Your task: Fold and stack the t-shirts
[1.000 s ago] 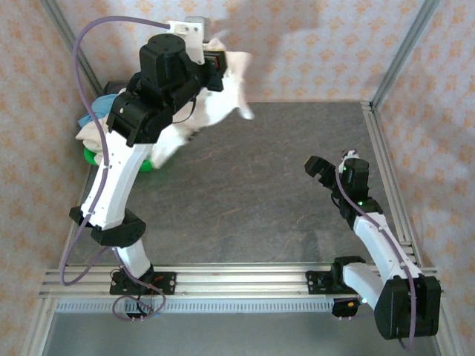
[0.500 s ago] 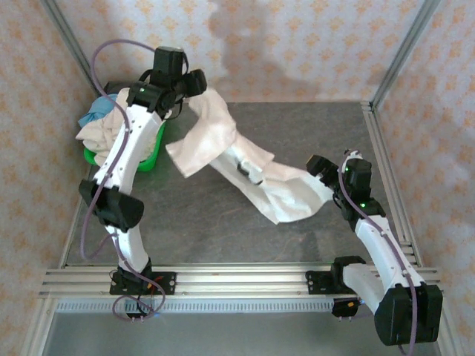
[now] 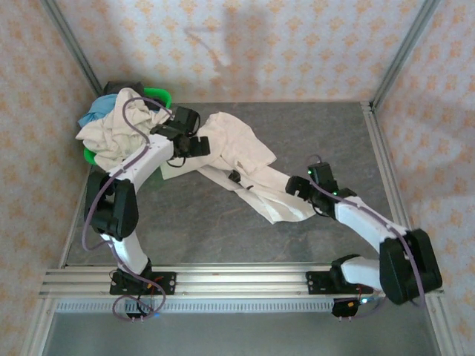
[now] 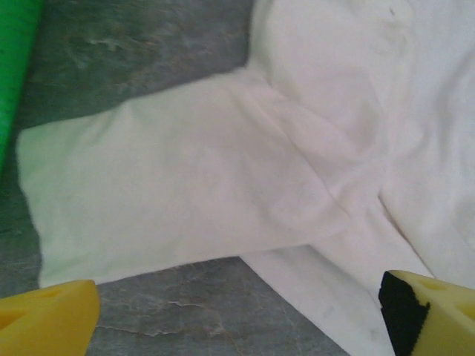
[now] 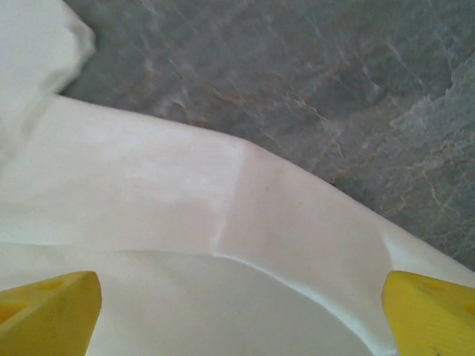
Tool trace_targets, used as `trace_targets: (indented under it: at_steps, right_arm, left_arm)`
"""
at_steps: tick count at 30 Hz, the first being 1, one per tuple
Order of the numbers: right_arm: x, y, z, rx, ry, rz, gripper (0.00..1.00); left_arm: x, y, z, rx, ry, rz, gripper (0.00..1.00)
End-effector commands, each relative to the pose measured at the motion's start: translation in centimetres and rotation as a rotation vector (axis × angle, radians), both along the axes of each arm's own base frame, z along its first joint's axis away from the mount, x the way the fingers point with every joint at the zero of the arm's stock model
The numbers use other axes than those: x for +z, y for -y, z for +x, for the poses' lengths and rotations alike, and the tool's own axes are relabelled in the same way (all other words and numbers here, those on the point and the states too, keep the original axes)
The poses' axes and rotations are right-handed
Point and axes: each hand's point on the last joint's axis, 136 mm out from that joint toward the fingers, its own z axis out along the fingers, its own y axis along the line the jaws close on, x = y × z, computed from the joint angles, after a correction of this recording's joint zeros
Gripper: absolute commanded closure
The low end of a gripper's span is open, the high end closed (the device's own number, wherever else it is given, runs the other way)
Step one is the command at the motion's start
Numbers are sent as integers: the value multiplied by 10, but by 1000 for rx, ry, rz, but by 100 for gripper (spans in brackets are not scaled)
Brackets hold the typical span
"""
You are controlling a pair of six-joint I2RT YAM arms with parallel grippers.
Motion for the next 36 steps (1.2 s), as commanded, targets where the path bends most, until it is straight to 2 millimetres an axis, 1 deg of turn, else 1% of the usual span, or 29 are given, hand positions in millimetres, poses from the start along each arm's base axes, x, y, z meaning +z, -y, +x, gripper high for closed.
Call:
trace_targets:
  at_steps: [1,2,3,4,5,8,10,11,12,14,16,17,19,21,22,23,24,25,27,30,31,32,34,36]
  right_arm:
    - [-5,18,7,-54,-35,-151,5]
    - [-9,17,8,-51,-46,-160,6]
    - [-13,16,8,-45,-56,-168,7]
    - [-16,16,9,-47,-64,-176,8]
    - [-19,18,10,-57,-74,-193,10]
    - [-23,32,11,-101,-96,-276,15]
    - [-24,40,14,-120,-93,-322,20]
    - [-26,39,16,-116,-96,-327,25]
    - [-28,38,18,-113,-104,-330,28]
    - [-33,35,22,-106,-124,-332,35]
    - [-36,34,26,-111,-142,-337,46]
    - [-36,35,27,-120,-147,-341,54]
    - [-31,36,30,-137,-137,-343,68]
    - [-19,39,33,-157,-105,-332,82]
    - [-12,40,35,-166,-85,-325,86]
    - [-2,43,37,-179,-61,-318,92]
    - [10,47,38,-192,-34,-309,98]
    - [22,49,39,-203,-8,-300,100]
    - [52,55,42,-227,62,-287,100]
    - [97,62,50,-258,166,-263,100]
    - [108,63,53,-261,195,-256,100]
    - [119,64,60,-263,225,-252,100]
    - [131,68,76,-277,249,-258,100]
    - [132,73,100,-276,248,-273,100]
  left_arm:
    - [-26,-5,9,-13,-30,61,3]
    - [-33,-8,12,-4,-41,76,4]
    - [-36,-7,17,-12,-49,79,4]
    - [-45,-4,22,-26,-70,81,4]
    - [-49,-1,27,-35,-78,80,5]
    - [-60,4,41,-61,-104,89,7]
    - [-69,5,47,-80,-131,84,11]
    - [-74,4,49,-76,-145,71,17]
    - [-78,3,50,-72,-153,43,25]
    - [-80,6,50,-79,-155,-8,44]
    - [-76,6,49,-79,-142,-20,62]
    - [-72,6,46,-80,-137,-27,71]
    - [-62,8,42,-86,-126,-39,83]
    - [-49,7,34,-84,-114,-50,98]
    - [-44,8,30,-86,-110,-55,100]
    - [-36,7,24,-82,-100,-63,100]
    - [-33,7,18,-77,-97,-72,100]
    - [-15,8,12,-78,-65,-84,100]
    - [2,9,-6,-71,-35,-92,100]
    - [24,6,-33,-40,8,-91,100]
    - [28,3,-41,-21,18,-95,100]
    - [28,-5,-50,15,20,-89,100]
    - [28,-23,-63,79,29,-48,100]
    - [18,-46,-71,139,10,-38,86]
